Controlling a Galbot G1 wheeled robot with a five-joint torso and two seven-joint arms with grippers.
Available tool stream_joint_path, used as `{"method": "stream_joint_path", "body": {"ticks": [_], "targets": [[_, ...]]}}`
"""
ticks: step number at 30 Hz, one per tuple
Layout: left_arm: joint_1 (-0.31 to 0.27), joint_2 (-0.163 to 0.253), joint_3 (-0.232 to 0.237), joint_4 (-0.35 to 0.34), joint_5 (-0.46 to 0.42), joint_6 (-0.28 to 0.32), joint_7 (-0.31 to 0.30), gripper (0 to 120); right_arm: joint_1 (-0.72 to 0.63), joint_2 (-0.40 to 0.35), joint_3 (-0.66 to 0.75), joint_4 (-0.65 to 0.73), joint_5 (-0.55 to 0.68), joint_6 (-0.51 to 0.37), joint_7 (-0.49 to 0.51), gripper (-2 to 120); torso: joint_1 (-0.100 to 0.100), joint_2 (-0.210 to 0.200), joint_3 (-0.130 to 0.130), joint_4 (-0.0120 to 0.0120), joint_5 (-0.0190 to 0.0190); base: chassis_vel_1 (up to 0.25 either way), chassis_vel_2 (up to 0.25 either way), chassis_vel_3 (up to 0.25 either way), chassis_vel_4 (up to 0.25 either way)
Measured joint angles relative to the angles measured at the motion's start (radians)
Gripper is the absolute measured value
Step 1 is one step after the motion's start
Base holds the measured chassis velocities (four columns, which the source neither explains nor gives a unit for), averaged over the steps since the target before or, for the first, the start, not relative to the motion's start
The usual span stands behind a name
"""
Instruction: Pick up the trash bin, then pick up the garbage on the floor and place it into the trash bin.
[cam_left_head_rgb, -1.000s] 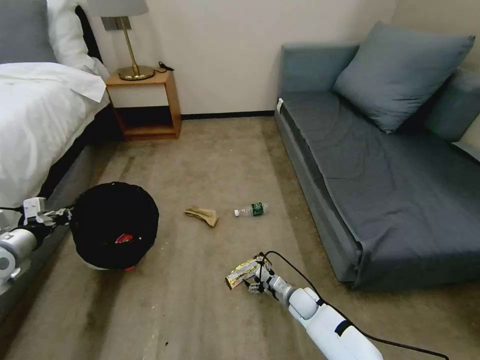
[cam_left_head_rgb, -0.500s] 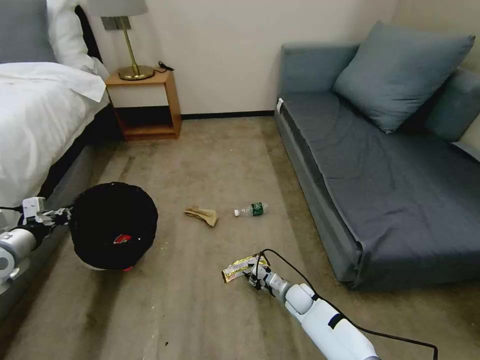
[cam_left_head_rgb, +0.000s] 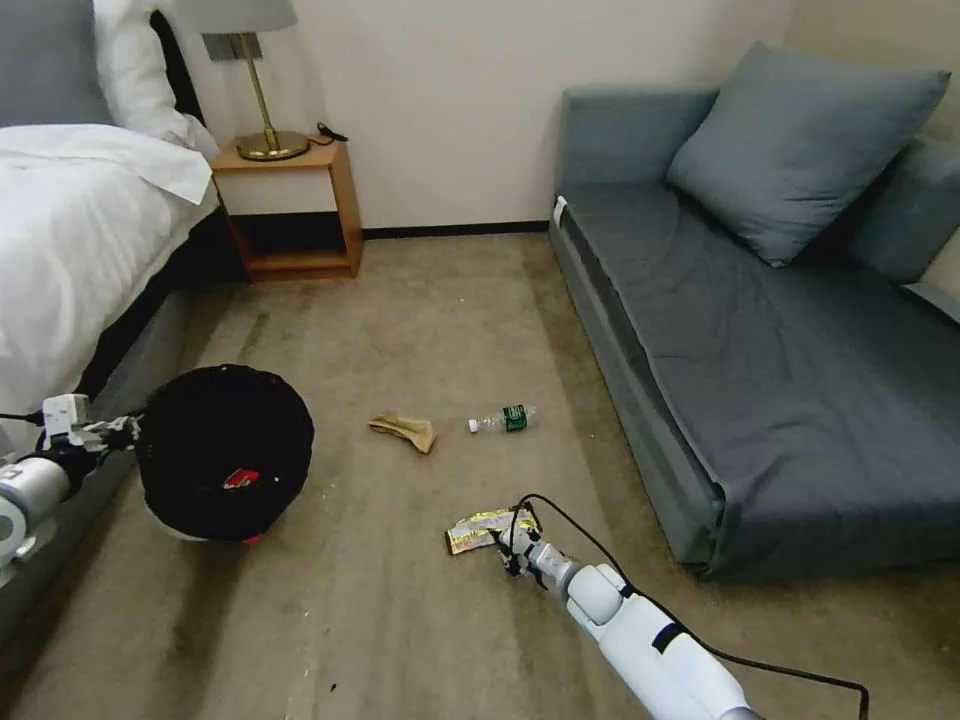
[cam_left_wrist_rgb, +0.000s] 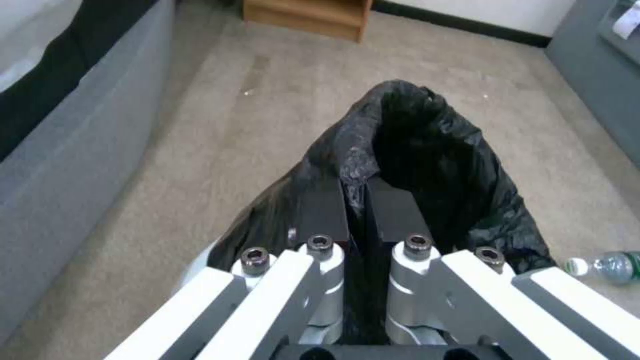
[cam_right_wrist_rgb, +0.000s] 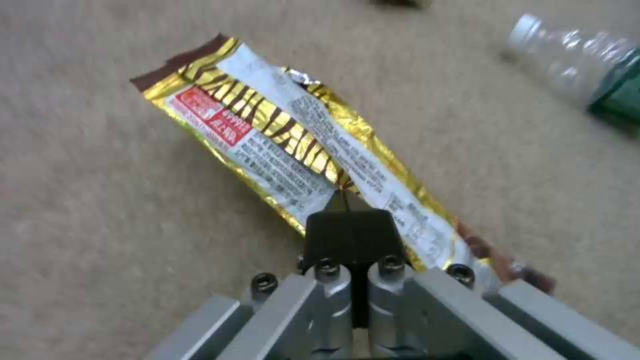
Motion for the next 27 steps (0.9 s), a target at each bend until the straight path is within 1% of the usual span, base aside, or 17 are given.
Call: {"method": "stream_joint_path", "body": {"ticks": [4,5,8,9,10,12,14,15,19,21,24,25,27], "targets": [[-0.001,-0.004,0.003,0.005,0.000,-0.001,0.000,4,-0.042,-0.089,-0.022,0.204,0.125,-0.028,0.012,0,0.000,0.000,0.000,-0.0001,0.0000,0.000,0.000,0.000,0.000],[-0.001,-0.004,0.003,0.005,0.000,-0.001,0.000,4,-0.042,-0.089,-0.022,0.204,0.125,-0.028,0.012,0,0.000,0.000,0.000,-0.0001,0.0000,0.000,0.000,0.000,0.000],[-0.002,-0.010,0.008,0.005,0.000,-0.001,0.000,4,-0.043,-0.135,-0.047,0.348,0.224,-0.068,0.035,0,0.000,0.000,0.000,-0.0001,0.0000,0.000,0.000,0.000,0.000],[-0.003,-0.012,0.011,0.005,0.000,-0.001,0.000,4,-0.035,-0.143,-0.059,0.383,0.248,-0.083,0.041,0,0.000,0.000,0.000,-0.0002,0.0000,0.000,0.000,0.000,0.000],[-0.003,-0.012,0.011,0.005,0.000,-0.001,0.000,4,-0.035,-0.143,-0.059,0.383,0.248,-0.083,0.041,0,0.000,0.000,0.000,-0.0002,0.0000,0.000,0.000,0.000,0.000],[-0.004,-0.018,0.016,0.001,0.001,-0.001,0.000,4,-0.004,-0.151,-0.094,0.459,0.303,-0.122,0.064,0,0.000,0.000,0.000,-0.0002,0.0000,0.000,0.000,0.000,0.000],[-0.001,-0.026,0.018,-0.010,0.003,-0.001,0.001,4,0.037,-0.148,-0.133,0.521,0.355,-0.165,0.090,0,0.000,0.000,0.000,0.0000,0.0000,0.000,0.000,0.000,0.000],[-0.001,-0.026,0.018,-0.010,0.003,-0.001,0.001,4,0.037,-0.148,-0.133,0.521,0.355,-0.165,0.090,0,0.000,0.000,0.000,0.0000,0.0000,0.000,0.000,0.000,0.000],[0.008,-0.040,0.021,-0.029,0.010,-0.001,0.002,4,0.170,-0.108,-0.252,0.618,0.466,-0.262,0.165,0,0.000,0.000,0.000,0.0002,-0.0001,0.000,0.000,0.000,0.000],[0.008,-0.041,0.021,-0.029,0.011,-0.001,0.002,4,0.186,-0.100,-0.268,0.623,0.480,-0.271,0.174,0,0.000,0.000,0.000,0.0001,-0.0001,0.000,0.000,0.000,0.000],[0.009,-0.044,0.024,-0.031,0.015,-0.001,0.004,4,0.311,-0.018,-0.405,0.629,0.581,-0.324,0.249,0,0.000,0.000,0.000,-0.0001,-0.0001,0.000,0.000,0.000,0.000],[0.009,-0.044,0.024,-0.031,0.015,-0.001,0.004,4,0.311,-0.018,-0.405,0.629,0.581,-0.324,0.249,0,0.000,0.000,0.000,-0.0001,-0.0001,0.000,0.000,0.000,0.000],[0.009,-0.044,0.026,-0.031,0.017,-0.001,0.006,4,0.362,0.025,-0.454,0.615,0.617,-0.337,0.278,0,0.000,0.000,0.000,0.0001,-0.0003,0.000,0.000,0.000,0.000]]}}
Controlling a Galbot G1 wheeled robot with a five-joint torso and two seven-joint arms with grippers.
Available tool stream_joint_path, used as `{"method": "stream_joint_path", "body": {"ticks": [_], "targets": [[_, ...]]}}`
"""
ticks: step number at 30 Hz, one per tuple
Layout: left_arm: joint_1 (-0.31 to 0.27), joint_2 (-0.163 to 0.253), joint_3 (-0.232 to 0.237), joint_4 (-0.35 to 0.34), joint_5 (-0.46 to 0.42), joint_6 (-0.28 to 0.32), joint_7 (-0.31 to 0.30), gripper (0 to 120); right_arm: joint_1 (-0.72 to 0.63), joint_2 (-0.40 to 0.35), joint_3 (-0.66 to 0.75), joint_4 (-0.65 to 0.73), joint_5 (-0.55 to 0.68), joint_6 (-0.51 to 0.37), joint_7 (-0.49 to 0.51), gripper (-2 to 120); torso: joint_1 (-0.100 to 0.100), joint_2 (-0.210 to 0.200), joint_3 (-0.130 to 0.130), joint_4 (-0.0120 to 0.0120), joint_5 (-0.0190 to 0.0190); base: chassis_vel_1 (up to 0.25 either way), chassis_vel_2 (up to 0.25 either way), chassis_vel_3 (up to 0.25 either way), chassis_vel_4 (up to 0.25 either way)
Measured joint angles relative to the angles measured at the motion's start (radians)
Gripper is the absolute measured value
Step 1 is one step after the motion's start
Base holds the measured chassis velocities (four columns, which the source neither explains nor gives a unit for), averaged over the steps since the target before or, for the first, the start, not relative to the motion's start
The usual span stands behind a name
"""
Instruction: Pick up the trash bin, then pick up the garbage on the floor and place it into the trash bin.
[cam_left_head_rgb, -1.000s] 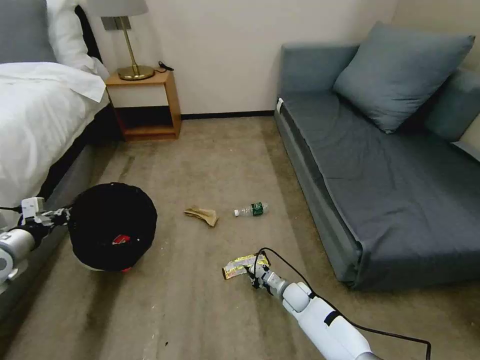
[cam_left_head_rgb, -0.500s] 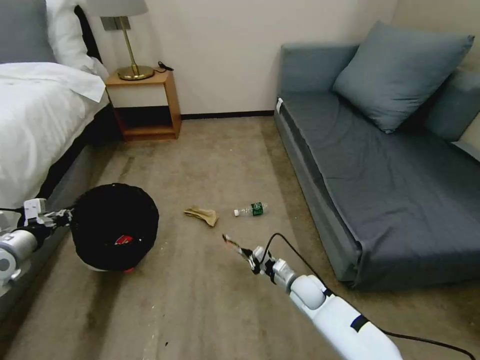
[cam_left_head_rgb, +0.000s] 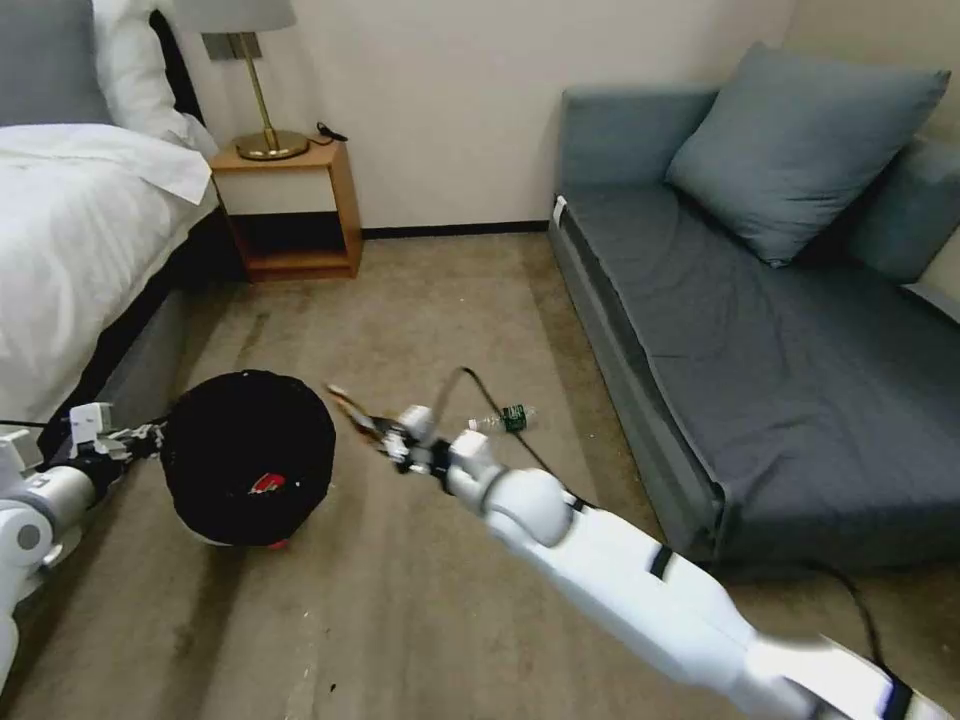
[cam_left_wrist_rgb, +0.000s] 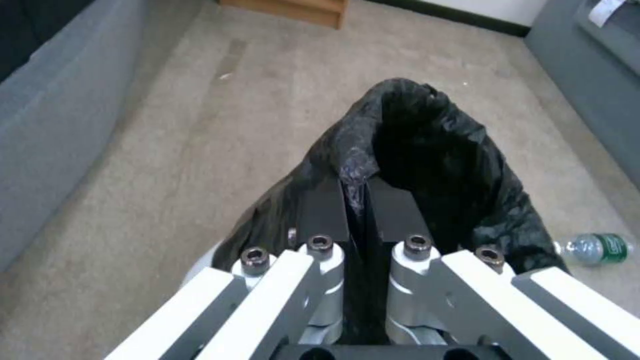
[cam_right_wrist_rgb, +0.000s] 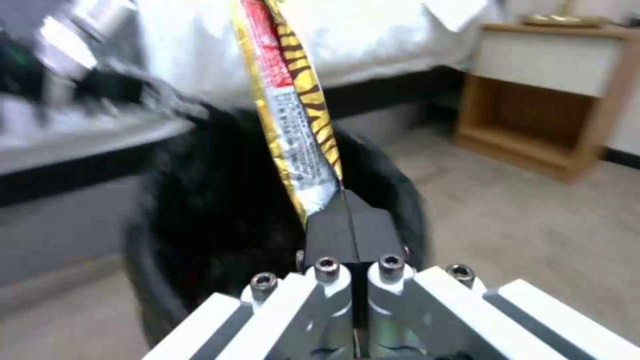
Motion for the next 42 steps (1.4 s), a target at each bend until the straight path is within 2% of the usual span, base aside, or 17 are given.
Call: {"method": "stream_joint_path", "body": {"ticks": [3,5,7,9,12,15,22,23,26,28,31,32,34,36,38,40,42], "targets": [[0.000,-0.004,0.001,-0.007,0.001,0.000,0.001,4,0.109,0.098,-0.076,-0.053,0.053,-0.012,0.052,0,0.000,0.000,0.000,0.0003,-0.0001,0.000,0.000,0.000,0.000],[0.000,-0.005,0.001,-0.010,0.001,0.000,0.002,4,0.127,0.118,-0.086,-0.066,0.063,-0.013,0.064,0,0.000,0.000,0.000,0.0002,-0.0001,0.000,0.000,0.000,0.000],[0.001,-0.011,0.006,-0.020,0.003,0.000,0.002,4,0.192,0.201,-0.122,-0.132,0.106,-0.020,0.119,0,0.000,0.000,0.000,0.0001,-0.0001,0.000,0.000,0.000,0.000],[0.001,-0.012,0.008,-0.021,0.004,0.000,0.002,4,0.200,0.217,-0.128,-0.147,0.117,-0.023,0.134,0,0.000,0.000,0.000,0.0002,-0.0001,0.000,0.000,0.000,0.000],[-0.004,-0.022,0.019,-0.024,0.005,-0.002,0.004,4,0.229,0.251,-0.149,-0.251,0.189,-0.050,0.254,0,0.000,0.000,0.000,0.0002,-0.0002,0.000,0.000,0.000,0.000],[-0.005,-0.027,0.020,-0.024,0.007,-0.005,0.007,4,0.224,0.251,-0.145,-0.290,0.192,-0.057,0.274,7,0.000,0.000,0.000,-0.0008,0.0000,0.000,0.000,0.000,0.000],[-0.004,-0.027,0.015,-0.023,0.006,-0.010,0.012,4,0.212,0.248,-0.145,-0.299,0.184,-0.065,0.273,32,0.000,0.000,0.000,0.0001,0.0003,0.000,0.000,0.000,0.000],[-0.004,-0.027,0.015,-0.023,0.006,-0.010,0.012,4,0.212,0.248,-0.145,-0.299,0.184,-0.065,0.273,32,0.000,0.000,0.000,0.0001,0.0003,0.000,0.000,0.000,0.000],[-0.009,-0.026,0.011,-0.016,0.005,-0.011,0.012,4,0.192,0.246,-0.146,-0.273,0.128,-0.053,0.270,48,0.000,0.000,0.000,-0.0002,0.0003,0.000,0.000,0.000,0.000],[-0.009,-0.026,0.010,-0.015,0.005,-0.011,0.012,4,0.186,0.246,-0.146,-0.266,0.114,-0.046,0.269,50,0.000,0.000,0.000,-0.0002,0.0003,0.000,0.000,0.000,0.000],[-0.005,-0.029,-0.003,-0.012,0.003,-0.013,0.010,4,0.082,0.234,-0.106,-0.188,-0.012,0.027,0.259,67,0.000,0.000,0.000,0.0005,0.0006,0.000,0.000,0.000,0.000],[-0.005,-0.029,-0.003,-0.012,0.003,-0.013,0.010,4,0.082,0.234,-0.106,-0.188,-0.012,0.027,0.259,67,0.000,0.000,0.000,0.0005,0.0006,0.000,0.000,0.000,0.000],[0.000,-0.031,-0.011,-0.012,0.003,-0.014,0.008,4,-0.002,0.179,-0.036,-0.124,-0.051,0.047,0.255,76,0.000,0.000,0.000,0.0005,0.0006,0.000,0.000,0.000,0.000],[0.001,-0.032,-0.012,-0.012,0.003,-0.014,0.008,4,-0.027,0.161,-0.011,-0.107,-0.062,0.052,0.251,77,0.000,0.000,0.000,0.0004,0.0006,0.000,0.000,0.000,0.000],[0.005,-0.030,-0.019,-0.008,0.002,-0.015,0.008,4,-0.142,0.078,0.119,-0.037,-0.118,0.087,0.211,90,0.000,0.000,0.000,-0.0004,0.0008,0.000,0.000,0.000,0.000],[0.007,-0.026,-0.022,-0.005,0.002,-0.015,0.008,4,-0.213,0.033,0.197,-0.009,-0.155,0.115,0.184,96,0.000,0.000,0.000,-0.0008,0.0006,0.000,0.000,0.000,0.000],[0.008,-0.021,-0.024,-0.002,0.000,-0.016,0.008,4,-0.274,0.001,0.255,0.011,-0.186,0.142,0.161,99,0.000,0.000,0.000,-0.0008,0.0007,0.000,0.000,0.000,0.000]]}}
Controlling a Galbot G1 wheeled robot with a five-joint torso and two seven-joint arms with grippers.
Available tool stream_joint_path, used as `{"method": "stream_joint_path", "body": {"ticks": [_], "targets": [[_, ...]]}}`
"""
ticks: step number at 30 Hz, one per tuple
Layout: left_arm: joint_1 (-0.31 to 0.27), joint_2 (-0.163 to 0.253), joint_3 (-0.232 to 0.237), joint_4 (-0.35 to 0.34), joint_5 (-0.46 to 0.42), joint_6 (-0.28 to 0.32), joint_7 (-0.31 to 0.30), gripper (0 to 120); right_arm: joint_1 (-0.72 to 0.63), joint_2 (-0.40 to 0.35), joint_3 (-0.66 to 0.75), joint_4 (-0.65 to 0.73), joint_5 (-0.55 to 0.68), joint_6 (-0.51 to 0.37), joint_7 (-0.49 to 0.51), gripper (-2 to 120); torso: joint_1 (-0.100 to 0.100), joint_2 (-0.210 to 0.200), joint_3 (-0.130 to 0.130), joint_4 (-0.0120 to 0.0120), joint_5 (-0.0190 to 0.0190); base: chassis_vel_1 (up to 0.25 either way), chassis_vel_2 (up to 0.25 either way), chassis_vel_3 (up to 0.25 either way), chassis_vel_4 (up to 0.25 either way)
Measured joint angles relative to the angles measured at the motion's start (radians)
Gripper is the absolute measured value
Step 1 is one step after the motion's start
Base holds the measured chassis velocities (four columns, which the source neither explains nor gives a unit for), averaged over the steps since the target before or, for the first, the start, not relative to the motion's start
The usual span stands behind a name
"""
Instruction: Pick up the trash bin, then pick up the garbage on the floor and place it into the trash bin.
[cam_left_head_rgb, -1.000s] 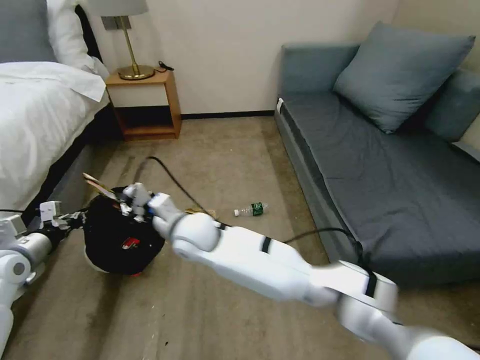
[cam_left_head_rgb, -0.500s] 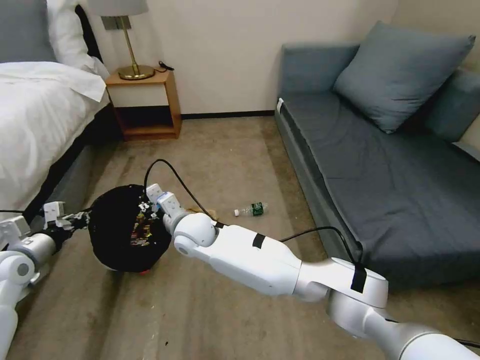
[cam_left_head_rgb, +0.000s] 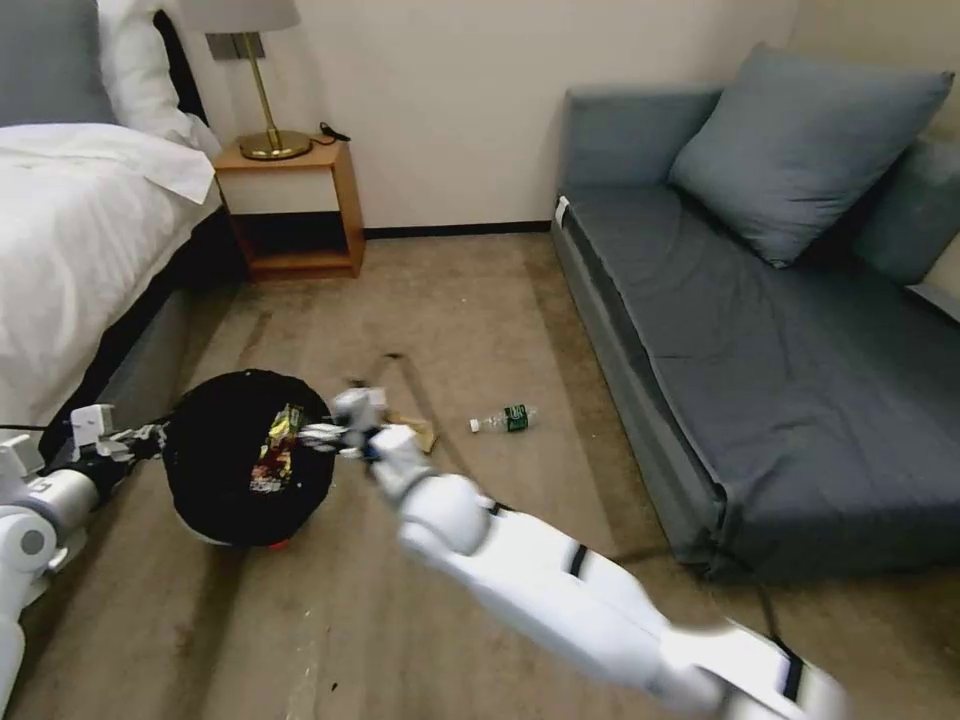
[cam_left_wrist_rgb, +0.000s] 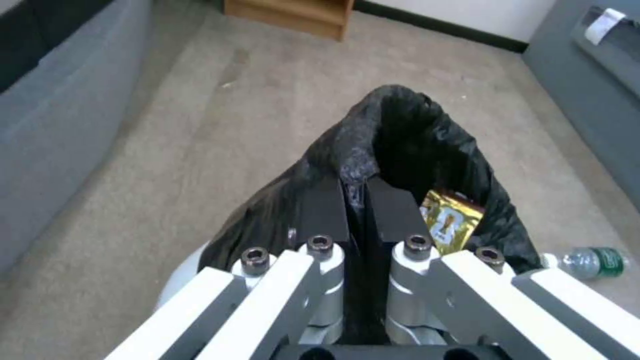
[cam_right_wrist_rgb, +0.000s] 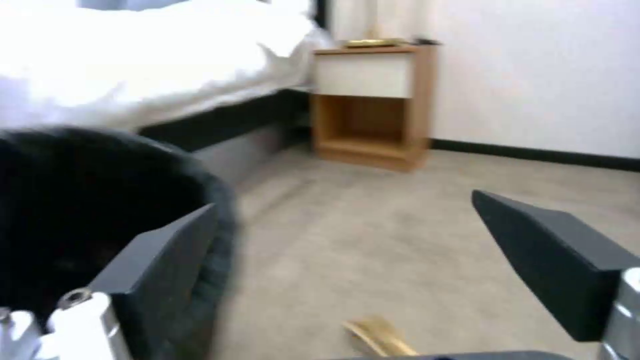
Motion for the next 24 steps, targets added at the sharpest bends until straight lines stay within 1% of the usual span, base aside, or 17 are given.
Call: {"method": "stream_joint_path", "body": {"ticks": [1,2,3,5,7,8,11,17,20,24], "targets": [[0.000,0.004,-0.003,0.003,-0.002,0.000,0.000,4,-0.071,-0.033,0.065,0.023,-0.034,0.031,-0.023,99,0.000,0.000,0.000,0.0003,0.0001,0.000,0.000,0.000,0.000],[0.000,0.006,-0.005,0.005,-0.004,0.000,0.000,4,-0.106,-0.050,0.097,0.036,-0.047,0.045,-0.034,99,0.000,0.000,0.000,0.0006,0.0001,0.000,0.000,0.000,0.000],[0.000,0.006,-0.005,0.005,-0.004,0.000,0.000,4,-0.106,-0.050,0.097,0.036,-0.047,0.045,-0.034,99,0.000,0.000,0.000,0.0006,0.0001,0.000,0.000,0.000,0.000],[0.001,0.010,-0.013,0.009,-0.009,0.000,0.000,4,-0.205,-0.092,0.185,0.069,-0.072,0.097,-0.068,100,0.000,0.000,0.000,0.0005,0.0000,0.000,0.000,0.000,0.000],[0.004,0.012,-0.019,0.011,-0.011,0.000,0.000,4,-0.253,-0.106,0.234,0.084,-0.079,0.125,-0.089,100,0.000,0.000,0.000,0.0004,-0.0001,0.000,0.000,0.000,0.000],[0.004,0.012,-0.019,0.011,-0.011,0.000,0.000,4,-0.253,-0.106,0.234,0.084,-0.079,0.125,-0.089,100,0.000,0.000,0.000,0.0004,-0.0001,0.000,0.000,0.000,0.000],[0.011,0.013,-0.025,0.013,-0.013,0.000,-0.001,4,-0.326,-0.109,0.310,0.091,-0.087,0.197,-0.127,100,0.000,0.000,0.000,0.0009,-0.0003,0.000,0.000,0.000,0.000],[0.011,0.010,-0.022,0.005,-0.013,0.002,-0.005,4,-0.373,-0.099,0.331,0.081,-0.092,0.242,-0.161,100,0.000,0.000,0.000,0.0009,-0.0003,0.000,0.000,0.000,0.000],[0.009,0.011,-0.019,0.002,-0.013,0.002,-0.006,4,-0.376,-0.095,0.327,0.075,-0.094,0.247,-0.166,100,0.000,0.000,0.000,0.0009,-0.0003,0.000,0.000,0.000,0.000],[0.009,0.013,-0.016,0.001,-0.012,0.002,-0.007,4,-0.376,-0.088,0.317,0.060,-0.101,0.252,-0.171,100,0.000,0.000,0.000,0.0010,-0.0003,-0.043,0.063,0.086,-0.048]]}}
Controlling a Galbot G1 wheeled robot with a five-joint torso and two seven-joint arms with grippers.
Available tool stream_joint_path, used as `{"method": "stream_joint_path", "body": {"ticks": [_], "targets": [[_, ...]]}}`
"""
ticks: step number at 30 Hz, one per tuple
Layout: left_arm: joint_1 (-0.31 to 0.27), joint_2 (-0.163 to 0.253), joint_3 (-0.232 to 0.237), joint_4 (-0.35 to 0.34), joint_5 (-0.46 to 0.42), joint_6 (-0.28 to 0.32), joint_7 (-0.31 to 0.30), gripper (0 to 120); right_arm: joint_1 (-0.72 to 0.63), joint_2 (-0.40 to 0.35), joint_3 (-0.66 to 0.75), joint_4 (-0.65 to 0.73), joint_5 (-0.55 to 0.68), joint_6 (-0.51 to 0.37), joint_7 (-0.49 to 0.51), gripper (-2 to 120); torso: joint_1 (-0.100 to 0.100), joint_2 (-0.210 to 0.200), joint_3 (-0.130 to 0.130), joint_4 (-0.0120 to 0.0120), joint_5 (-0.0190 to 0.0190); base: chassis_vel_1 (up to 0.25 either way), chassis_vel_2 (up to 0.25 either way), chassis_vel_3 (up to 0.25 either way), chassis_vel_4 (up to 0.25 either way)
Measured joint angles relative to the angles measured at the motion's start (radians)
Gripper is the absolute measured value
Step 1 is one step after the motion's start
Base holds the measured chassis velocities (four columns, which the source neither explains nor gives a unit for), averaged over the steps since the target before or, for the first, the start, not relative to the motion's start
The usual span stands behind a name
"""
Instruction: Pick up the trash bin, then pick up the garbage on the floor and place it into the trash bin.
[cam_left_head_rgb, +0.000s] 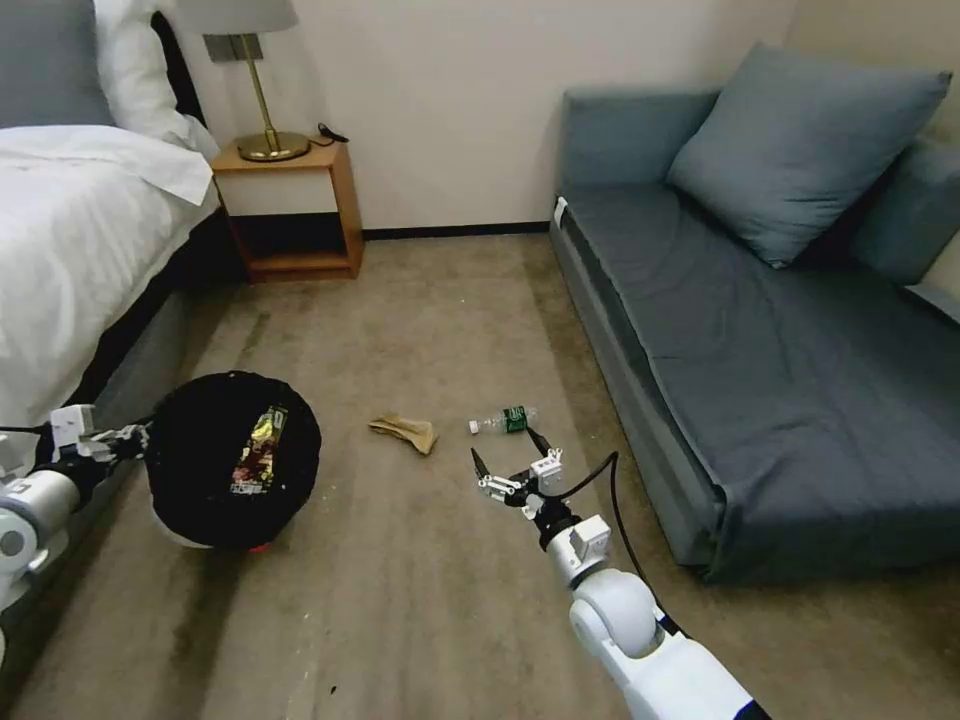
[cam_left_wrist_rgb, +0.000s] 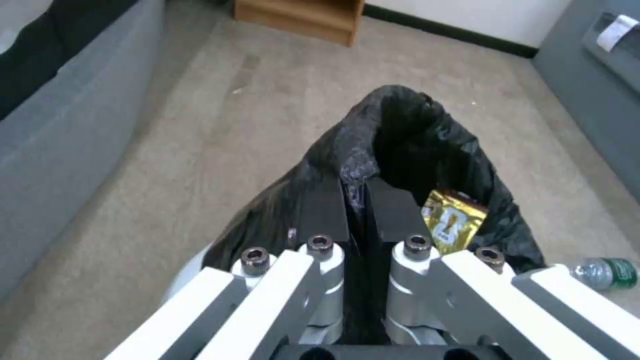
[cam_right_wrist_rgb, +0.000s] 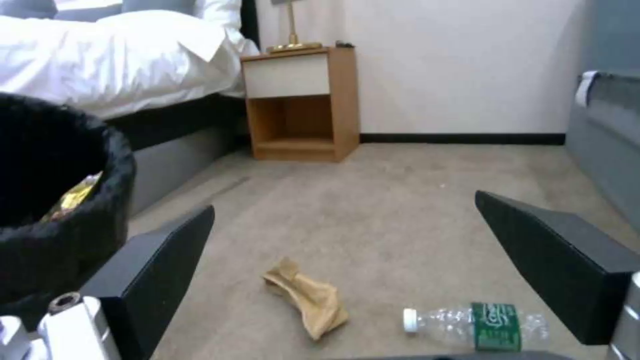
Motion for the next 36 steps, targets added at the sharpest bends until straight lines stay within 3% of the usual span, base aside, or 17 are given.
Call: {"method": "stream_joint_path", "body": {"ticks": [36], "targets": [[-0.004,0.003,-0.013,0.008,0.001,0.001,0.002,4,0.029,-0.001,-0.040,-0.052,-0.014,-0.005,-0.020,100,0.000,0.000,0.000,-0.0003,-0.0001,-0.190,0.193,0.197,-0.200]]}}
